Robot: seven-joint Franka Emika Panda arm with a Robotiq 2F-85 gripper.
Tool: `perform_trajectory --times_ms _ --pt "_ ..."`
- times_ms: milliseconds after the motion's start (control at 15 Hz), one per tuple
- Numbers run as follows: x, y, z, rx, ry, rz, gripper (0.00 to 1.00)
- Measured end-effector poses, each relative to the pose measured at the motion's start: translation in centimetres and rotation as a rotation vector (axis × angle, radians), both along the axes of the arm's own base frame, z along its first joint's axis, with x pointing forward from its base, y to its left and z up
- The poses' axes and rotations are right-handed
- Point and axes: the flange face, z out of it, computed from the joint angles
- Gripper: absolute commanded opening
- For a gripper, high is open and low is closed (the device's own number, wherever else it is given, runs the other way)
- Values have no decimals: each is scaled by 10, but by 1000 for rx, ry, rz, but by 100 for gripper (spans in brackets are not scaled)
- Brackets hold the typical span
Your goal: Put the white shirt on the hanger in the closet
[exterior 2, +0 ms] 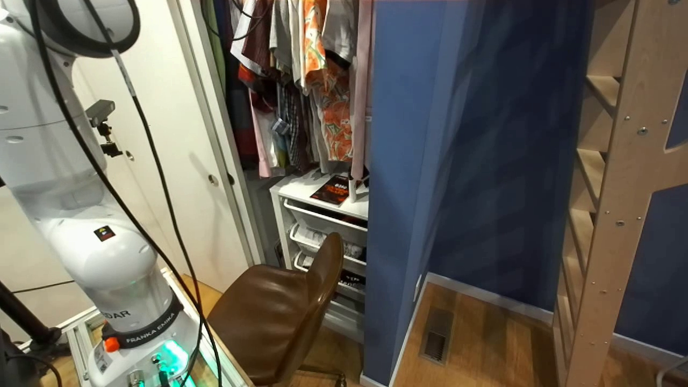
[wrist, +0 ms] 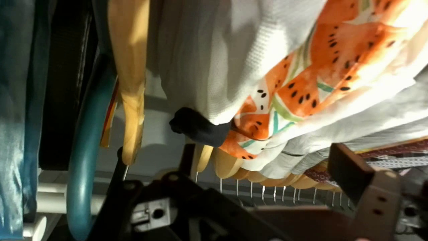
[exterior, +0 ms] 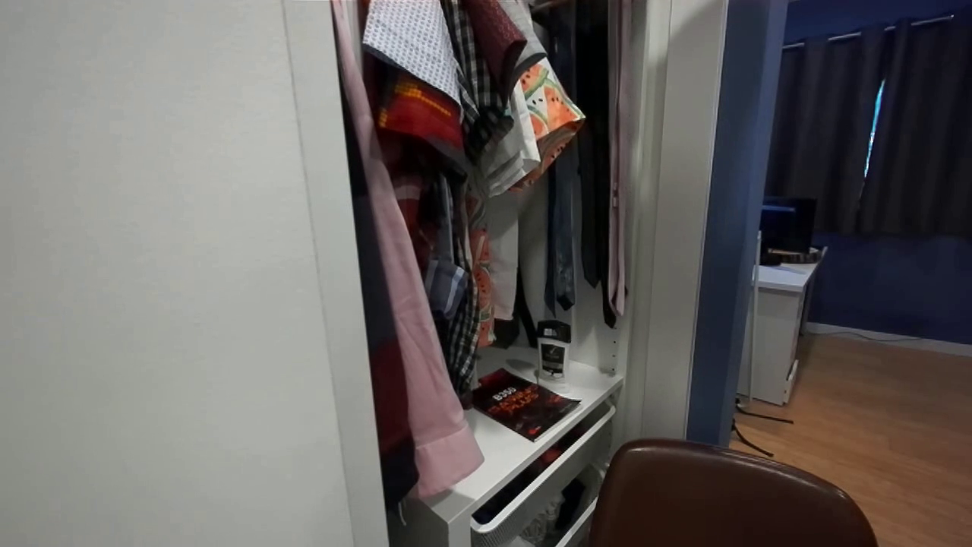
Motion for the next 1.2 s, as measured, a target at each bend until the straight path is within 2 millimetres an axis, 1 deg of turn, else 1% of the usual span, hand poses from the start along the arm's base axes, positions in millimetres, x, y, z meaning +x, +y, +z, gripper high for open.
perform_trajectory --times_ms 200,533,800,1200 --pt "-22 5 17 13 113 18 100" --pt "-47 15 27 3 242 46 100" --pt "-60 17 32 -33 282 70 100" --pt "-88 8 49 -74 275 81 100"
